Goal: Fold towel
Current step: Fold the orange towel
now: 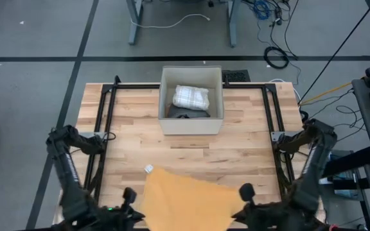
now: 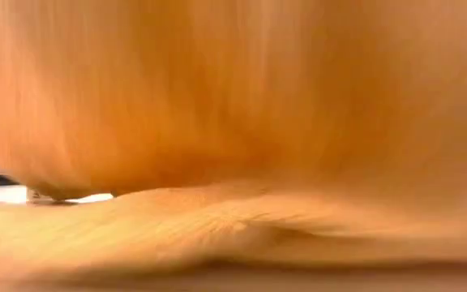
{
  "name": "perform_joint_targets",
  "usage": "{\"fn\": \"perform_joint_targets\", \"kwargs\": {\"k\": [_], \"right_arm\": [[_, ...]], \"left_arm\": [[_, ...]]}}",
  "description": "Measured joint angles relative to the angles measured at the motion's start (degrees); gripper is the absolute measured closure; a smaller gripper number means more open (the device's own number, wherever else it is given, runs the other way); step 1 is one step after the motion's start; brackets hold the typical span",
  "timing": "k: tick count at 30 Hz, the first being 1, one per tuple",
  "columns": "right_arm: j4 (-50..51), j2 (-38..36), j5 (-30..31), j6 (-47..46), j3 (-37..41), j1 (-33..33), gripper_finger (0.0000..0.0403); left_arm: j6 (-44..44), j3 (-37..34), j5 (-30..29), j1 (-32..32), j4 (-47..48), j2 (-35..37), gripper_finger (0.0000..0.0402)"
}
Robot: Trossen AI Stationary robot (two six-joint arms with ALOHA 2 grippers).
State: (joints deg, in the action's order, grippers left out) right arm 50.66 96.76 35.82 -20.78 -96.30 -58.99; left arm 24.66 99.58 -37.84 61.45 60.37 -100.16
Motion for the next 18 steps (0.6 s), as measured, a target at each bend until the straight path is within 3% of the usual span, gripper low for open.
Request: {"fn": "perform_joint_targets", "kwargs": {"k": [5,9,12,18], "right_arm": [[7.01,-0.93,9.45,3.35,-7.81,-4.20,0.0402],[14.91,-1.02,17.52,2.53,-12.43,-5.52,0.0403],[21.48,-1.04,21.62,-0.31,-14.44,-5.65,0.0403],[37.57,-1.04,24.00,-14.53,-15.73,-3.71,0.0403]], "left_arm": [[-5.43,9.20,-17.37,4.79,5.37,0.04,0.0397],[-5.49,12.38,-25.85,5.18,11.00,0.04,0.0397],[-5.50,12.69,-30.01,3.93,13.33,0.04,0.0397],[-2.24,12.71,-31.87,-0.73,18.33,0.04,0.0397]]}}
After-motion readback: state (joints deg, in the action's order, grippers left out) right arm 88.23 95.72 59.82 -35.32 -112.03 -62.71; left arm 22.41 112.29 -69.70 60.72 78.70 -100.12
